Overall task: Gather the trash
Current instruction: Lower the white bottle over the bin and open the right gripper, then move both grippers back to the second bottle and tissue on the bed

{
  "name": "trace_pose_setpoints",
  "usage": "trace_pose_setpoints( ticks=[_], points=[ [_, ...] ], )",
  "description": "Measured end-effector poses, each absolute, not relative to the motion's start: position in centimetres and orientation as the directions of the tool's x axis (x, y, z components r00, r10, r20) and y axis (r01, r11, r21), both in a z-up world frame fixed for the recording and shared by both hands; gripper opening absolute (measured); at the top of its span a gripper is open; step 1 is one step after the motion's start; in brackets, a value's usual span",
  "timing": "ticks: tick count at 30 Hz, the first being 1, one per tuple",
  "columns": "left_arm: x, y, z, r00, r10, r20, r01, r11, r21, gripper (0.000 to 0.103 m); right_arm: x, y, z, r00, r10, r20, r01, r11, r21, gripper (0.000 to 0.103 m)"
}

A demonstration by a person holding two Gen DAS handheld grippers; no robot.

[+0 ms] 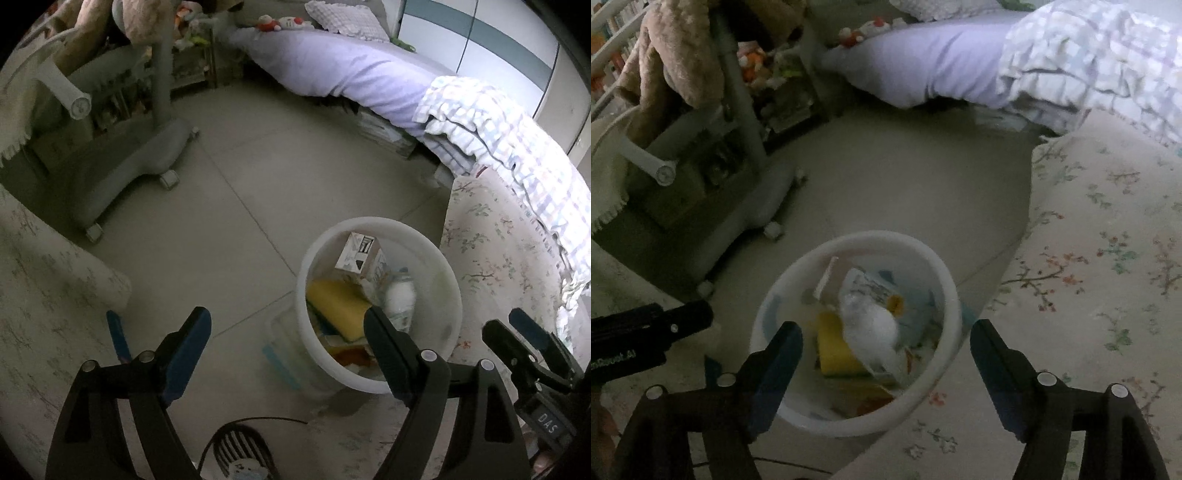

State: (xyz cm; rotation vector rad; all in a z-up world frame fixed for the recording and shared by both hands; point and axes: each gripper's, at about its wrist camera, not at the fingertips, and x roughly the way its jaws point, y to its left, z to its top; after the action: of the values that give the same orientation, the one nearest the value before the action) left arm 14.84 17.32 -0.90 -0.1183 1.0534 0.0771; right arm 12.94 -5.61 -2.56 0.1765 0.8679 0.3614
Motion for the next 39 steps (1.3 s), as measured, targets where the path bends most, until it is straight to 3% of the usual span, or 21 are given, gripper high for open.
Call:
trace_pose_setpoints(
  ticks=[17, 39],
  points=[
    [14.8, 11.2, -0.4, 0.476, -0.083, -0.875, -0.025, 0.994, -0.108, 0.087, 9.2, -15.2, -2.2, 0.625, 0.201, -0.754, -0.094, 0.979, 0.183, 0.084],
    [13.2, -7.7, -0.7, 0.416, -0.222, -0.882, 0.215, 0.966, -0.142, 0.087, 0.4, -34.9, -1.0, 0.665, -0.068, -0.744, 0.216, 0.971, 0.105, 0.088]
  ],
)
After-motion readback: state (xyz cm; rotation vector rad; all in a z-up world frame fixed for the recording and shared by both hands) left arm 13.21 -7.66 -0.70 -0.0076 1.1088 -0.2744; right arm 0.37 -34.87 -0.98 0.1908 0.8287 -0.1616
